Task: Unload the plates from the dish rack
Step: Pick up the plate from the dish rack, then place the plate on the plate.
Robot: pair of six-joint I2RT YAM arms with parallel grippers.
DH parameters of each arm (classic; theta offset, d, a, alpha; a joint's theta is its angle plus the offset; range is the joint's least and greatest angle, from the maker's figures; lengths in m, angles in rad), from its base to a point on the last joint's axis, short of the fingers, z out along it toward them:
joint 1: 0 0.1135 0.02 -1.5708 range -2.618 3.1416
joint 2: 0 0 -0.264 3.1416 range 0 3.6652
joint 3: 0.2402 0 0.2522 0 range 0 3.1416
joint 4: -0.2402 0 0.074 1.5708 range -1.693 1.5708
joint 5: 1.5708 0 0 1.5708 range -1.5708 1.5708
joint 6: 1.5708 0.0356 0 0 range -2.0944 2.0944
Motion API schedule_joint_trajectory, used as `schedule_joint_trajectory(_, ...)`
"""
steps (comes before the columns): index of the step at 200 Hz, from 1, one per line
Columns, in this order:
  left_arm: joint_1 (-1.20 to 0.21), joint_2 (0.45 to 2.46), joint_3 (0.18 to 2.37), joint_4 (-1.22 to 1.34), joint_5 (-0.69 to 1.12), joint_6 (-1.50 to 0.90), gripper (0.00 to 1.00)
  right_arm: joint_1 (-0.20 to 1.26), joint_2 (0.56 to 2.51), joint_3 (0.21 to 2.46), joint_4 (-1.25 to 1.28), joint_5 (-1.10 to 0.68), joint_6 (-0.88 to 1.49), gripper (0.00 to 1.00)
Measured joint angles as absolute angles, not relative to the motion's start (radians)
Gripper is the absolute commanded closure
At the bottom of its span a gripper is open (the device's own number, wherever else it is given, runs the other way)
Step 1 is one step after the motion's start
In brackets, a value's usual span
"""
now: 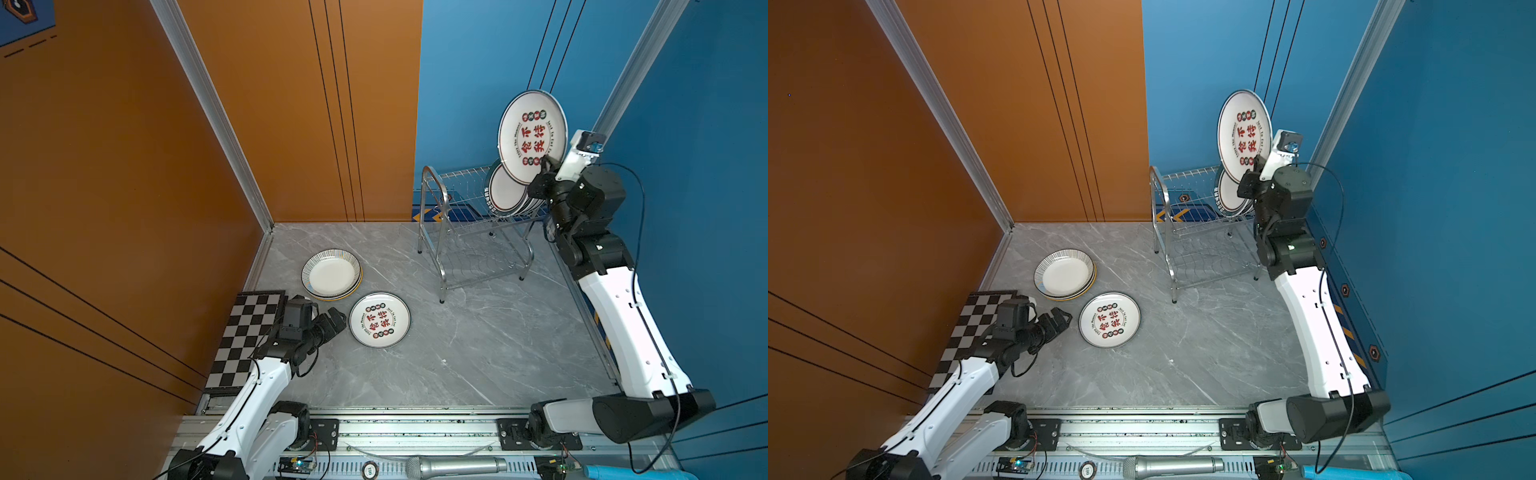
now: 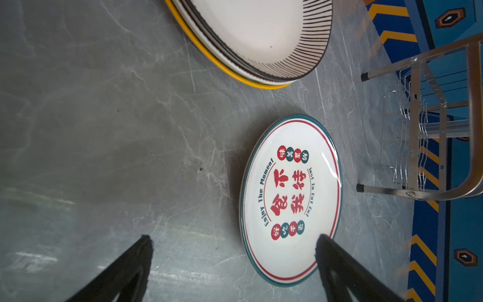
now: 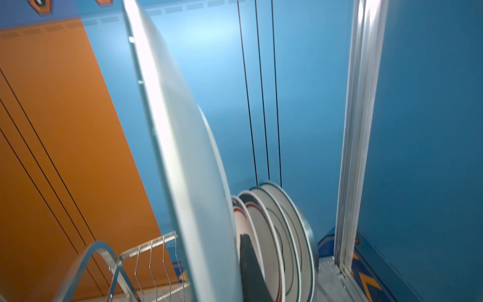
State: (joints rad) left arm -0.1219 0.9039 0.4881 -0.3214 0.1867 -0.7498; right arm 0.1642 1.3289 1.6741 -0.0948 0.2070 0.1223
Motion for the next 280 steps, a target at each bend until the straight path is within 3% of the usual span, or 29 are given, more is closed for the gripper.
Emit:
schedule_joint_trajectory(71,-0.178,0.984,0.508,-0.244,0.240,-0.706,0.02,0.162,0.942,1.352,-0.047,0.295,0.200,1.00)
schedule_joint_trajectory(140,-0.293,1.047,0.529,-0.213,0.247,-0.696,0.02,0.131,0.704,1.116,-0.417,0.384,0.465,1.00)
schedule_joint_trajectory(208,-0.356,1.056,0.539,-0.174,0.242,-0.696,0.02,0.117,0.718,0.830,-0.602,-0.031,0.670,1.00)
schedule_joint_trajectory(245,-0.404,1.062,0.539,-0.157,0.243,-0.704,0.02,0.126,0.795,0.721,-0.475,-0.286,0.797,1.00)
schedule_joint_trajectory(280,-0.436,1.062,0.537,-0.109,0.244,-0.730,0.01,0.212,0.895,0.627,-0.361,-0.384,0.892,1.00)
